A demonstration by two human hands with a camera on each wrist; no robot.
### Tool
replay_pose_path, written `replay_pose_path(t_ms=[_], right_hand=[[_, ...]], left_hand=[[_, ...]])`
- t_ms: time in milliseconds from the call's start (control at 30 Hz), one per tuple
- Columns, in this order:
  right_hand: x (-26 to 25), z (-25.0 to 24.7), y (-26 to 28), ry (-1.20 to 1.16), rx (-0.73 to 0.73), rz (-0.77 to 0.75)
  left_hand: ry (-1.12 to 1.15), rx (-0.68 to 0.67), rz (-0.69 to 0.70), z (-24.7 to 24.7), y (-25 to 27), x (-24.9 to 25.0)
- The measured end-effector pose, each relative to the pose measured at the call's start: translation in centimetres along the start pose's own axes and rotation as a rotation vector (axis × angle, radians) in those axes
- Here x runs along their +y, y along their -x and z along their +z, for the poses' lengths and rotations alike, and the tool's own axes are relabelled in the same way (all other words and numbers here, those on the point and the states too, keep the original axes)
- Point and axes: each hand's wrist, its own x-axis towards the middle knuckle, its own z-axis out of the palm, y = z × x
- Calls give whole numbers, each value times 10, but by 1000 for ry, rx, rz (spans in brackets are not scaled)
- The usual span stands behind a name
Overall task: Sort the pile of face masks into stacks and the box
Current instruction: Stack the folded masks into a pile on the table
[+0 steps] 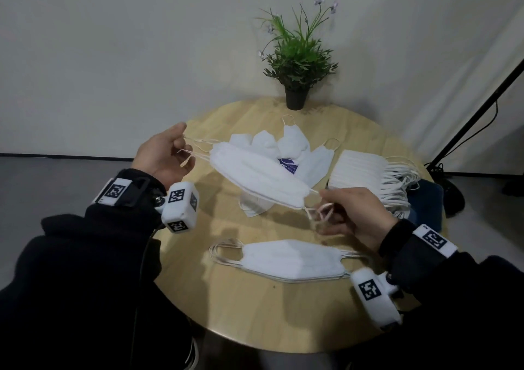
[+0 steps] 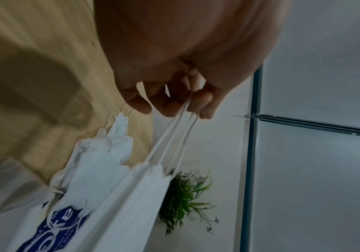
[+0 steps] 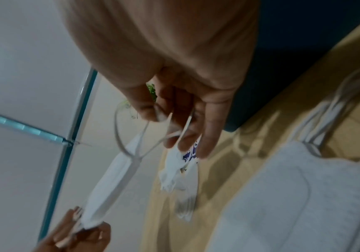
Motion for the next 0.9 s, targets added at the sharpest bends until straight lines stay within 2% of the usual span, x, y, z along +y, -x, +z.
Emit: replay_pose_path(t_ms=[133, 233, 300, 367, 467, 533, 667, 900], right_hand=[[-14, -16, 5, -489, 18, -48], [-27, -33, 17, -633, 1, -165], [-29, -44, 23, -540, -57, -228], [-25, -53, 25, -329, -84, -268], [-8, -65, 28, 189, 54, -330], [2, -69, 31, 414, 67, -354], [15, -78, 33, 455, 73, -309], [37, -80, 29, 606, -26, -6]], left_hand=[[81, -100, -23, -4, 7, -2], [115, -221, -50, -8, 17, 2], [16, -311, -64, -11, 22, 4], [-219, -397, -80, -17, 24, 4], [-687, -431, -115, -24, 27, -8], [-830, -424, -166, -25, 32, -19], [-851, -508, -313, -29, 38, -36], [-972, -510, -435, -28, 49, -63]])
